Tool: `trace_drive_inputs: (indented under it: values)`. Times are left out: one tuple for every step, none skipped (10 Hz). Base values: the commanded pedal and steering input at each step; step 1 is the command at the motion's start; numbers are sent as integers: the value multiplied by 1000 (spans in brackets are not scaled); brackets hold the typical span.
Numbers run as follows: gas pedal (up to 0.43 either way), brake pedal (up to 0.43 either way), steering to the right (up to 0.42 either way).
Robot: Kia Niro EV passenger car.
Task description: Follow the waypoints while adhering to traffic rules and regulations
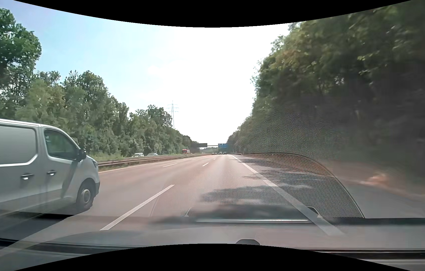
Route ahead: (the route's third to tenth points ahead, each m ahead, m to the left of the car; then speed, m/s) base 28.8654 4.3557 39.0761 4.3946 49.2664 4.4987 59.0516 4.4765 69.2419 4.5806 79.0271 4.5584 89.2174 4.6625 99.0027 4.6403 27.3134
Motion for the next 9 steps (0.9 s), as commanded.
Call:
trace_drive_inputs:
  values:
    - [311, 0, -4]
    - [311, 0, -4]
    - [311, 0, -4]
    - [311, 0, -4]
    - [311, 0, -4]
    - [311, 0, -4]
    - [311, 0, -4]
    - [311, 0, -5]
    - [311, 0, -4]
